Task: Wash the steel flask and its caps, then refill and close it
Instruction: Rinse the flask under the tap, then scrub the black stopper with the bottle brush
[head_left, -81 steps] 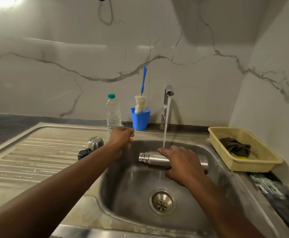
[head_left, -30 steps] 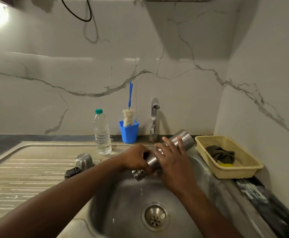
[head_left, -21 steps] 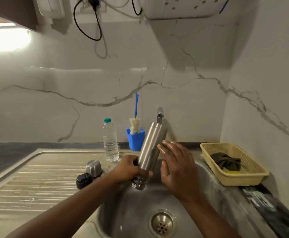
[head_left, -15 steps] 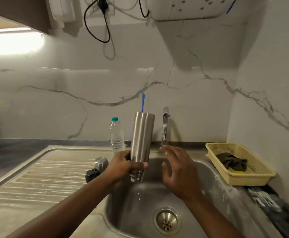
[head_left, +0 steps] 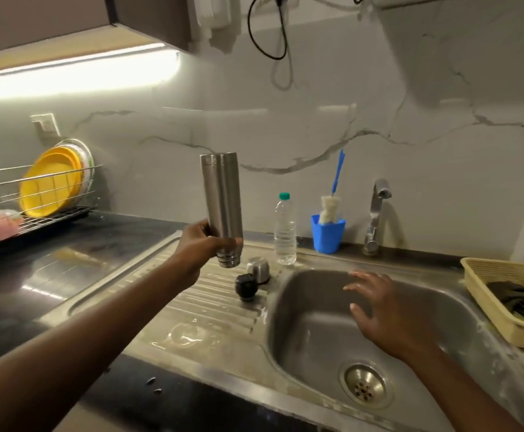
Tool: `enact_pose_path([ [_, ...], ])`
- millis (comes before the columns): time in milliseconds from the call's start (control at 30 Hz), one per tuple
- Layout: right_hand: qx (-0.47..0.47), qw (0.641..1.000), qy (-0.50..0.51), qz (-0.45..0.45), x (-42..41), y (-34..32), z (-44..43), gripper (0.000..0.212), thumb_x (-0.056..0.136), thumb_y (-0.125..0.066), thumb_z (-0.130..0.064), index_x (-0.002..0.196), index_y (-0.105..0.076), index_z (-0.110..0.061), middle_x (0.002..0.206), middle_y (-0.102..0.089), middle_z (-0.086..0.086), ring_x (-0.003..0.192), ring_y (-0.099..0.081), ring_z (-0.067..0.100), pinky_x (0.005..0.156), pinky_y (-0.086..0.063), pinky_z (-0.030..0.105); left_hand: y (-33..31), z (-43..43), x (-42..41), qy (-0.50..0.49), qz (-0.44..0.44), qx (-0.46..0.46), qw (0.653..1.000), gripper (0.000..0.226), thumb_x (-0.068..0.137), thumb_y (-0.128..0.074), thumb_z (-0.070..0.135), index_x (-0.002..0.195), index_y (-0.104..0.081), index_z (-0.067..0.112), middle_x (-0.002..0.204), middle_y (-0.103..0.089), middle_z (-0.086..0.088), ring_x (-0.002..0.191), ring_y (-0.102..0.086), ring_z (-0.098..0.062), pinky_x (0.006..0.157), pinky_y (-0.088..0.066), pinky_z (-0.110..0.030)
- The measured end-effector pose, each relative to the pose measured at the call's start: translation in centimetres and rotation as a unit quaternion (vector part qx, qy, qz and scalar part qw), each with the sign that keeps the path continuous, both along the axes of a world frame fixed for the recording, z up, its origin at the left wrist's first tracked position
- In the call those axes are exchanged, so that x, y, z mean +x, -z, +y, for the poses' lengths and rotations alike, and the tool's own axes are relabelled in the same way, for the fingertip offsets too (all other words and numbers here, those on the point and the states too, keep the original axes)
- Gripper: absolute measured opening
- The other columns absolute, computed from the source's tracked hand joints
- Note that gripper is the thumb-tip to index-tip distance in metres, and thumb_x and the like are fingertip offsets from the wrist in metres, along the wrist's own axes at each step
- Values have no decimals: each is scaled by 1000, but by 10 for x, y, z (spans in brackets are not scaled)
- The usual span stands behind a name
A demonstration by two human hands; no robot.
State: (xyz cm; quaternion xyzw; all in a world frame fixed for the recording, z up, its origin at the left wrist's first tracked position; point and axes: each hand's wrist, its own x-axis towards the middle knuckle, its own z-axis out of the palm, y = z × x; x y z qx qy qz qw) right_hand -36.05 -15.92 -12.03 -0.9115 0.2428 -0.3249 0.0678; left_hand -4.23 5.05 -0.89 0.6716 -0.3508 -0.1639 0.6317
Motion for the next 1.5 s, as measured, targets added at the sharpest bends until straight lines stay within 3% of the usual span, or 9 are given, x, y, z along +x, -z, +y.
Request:
enact_pose_path([
  [200, 31, 999, -16, 11, 0, 1, 1, 35, 86, -77, -25, 120, -71, -35, 149, -54, -12, 141, -46, 14, 111, -44, 39, 38, 28, 42, -63, -37, 34, 997, 52, 68, -96, 11, 114, -73, 11, 101, -77, -10, 101, -74, -31, 89, -61, -43],
  [400, 41, 999, -24, 20, 0, -2, 5, 35, 86, -77, -27, 120, -72, -34, 146, -56, -13, 136, -51, 10, 107, -47, 34, 66, 27, 44, -109, -11, 30, 993, 50, 65, -96, 7, 110, -74, 12, 98, -78, -10, 96, -75, -30, 88, -62, -45],
  [600, 108, 993, -31, 23, 1, -1, 7, 46, 92, -73, -24, 136, -63, -33, 144, -57, -13, 125, -55, 4, 107, -52, 35, 75, 20, 42, -106, 14, 19, 994, 45, 66, -94, -1, 105, -73, 11, 100, -78, -13, 97, -75, -31, 89, -62, -44],
  [800, 123, 992, -22, 29, 1, -2, 9, 47, 93, -73, -25, 138, -61, -33, 141, -58, -13, 105, -58, 0, 90, -47, 15, 85, 17, 45, -105, 11, 15, 994, 45, 67, -93, -2, 105, -73, 13, 100, -76, -13, 97, -74, -31, 87, -61, -41],
  [1067, 124, 992, -25, 24, 1, -2, 9, 45, 94, -73, -25, 137, -62, -33, 140, -60, -11, 103, -59, 0, 89, -47, 16, 91, 17, 46, -104, 15, 11, 994, 53, 69, -94, 5, 116, -70, 13, 106, -74, -9, 101, -72, -26, 84, -56, -34],
  [1233, 130, 991, -22, 21, 2, -1, 9, 44, 94, -73, -25, 136, -64, -32, 140, -60, -12, 102, -59, -1, 86, -44, 11, 93, 18, 45, -114, 2, 15, 993, 50, 69, -95, 7, 110, -70, 19, 104, -74, -8, 102, -71, -28, 85, -57, -36],
  [1333, 130, 991, -22, 23, 2, -1, 9, 43, 94, -73, -26, 135, -63, -34, 139, -59, -14, 99, -59, -1, 85, -44, 11, 92, 20, 42, -111, 5, 43, 993, 64, 70, -95, 9, 125, -63, 16, 113, -71, -5, 111, -68, -28, 85, -54, -32],
  [1433, 131, 991, -27, 20, 2, 0, 9, 43, 94, -72, -26, 135, -63, -34, 140, -60, -12, 104, -62, 2, 92, -53, 20, 92, 24, 37, -152, -2, 56, 987, 116, 63, -101, 16, 155, -32, 24, 141, -54, -6, 129, -56, -29, 105, -52, -47],
  [1500, 127, 991, -30, 19, 3, 0, 9, 43, 94, -72, -25, 135, -64, -33, 139, -60, -12, 109, -61, 4, 95, -54, 23, 92, 29, 21, -222, -60, 43, 972, 119, 63, -101, 17, 154, -25, 26, 143, -44, -8, 130, -49, -27, 108, -49, -47],
])
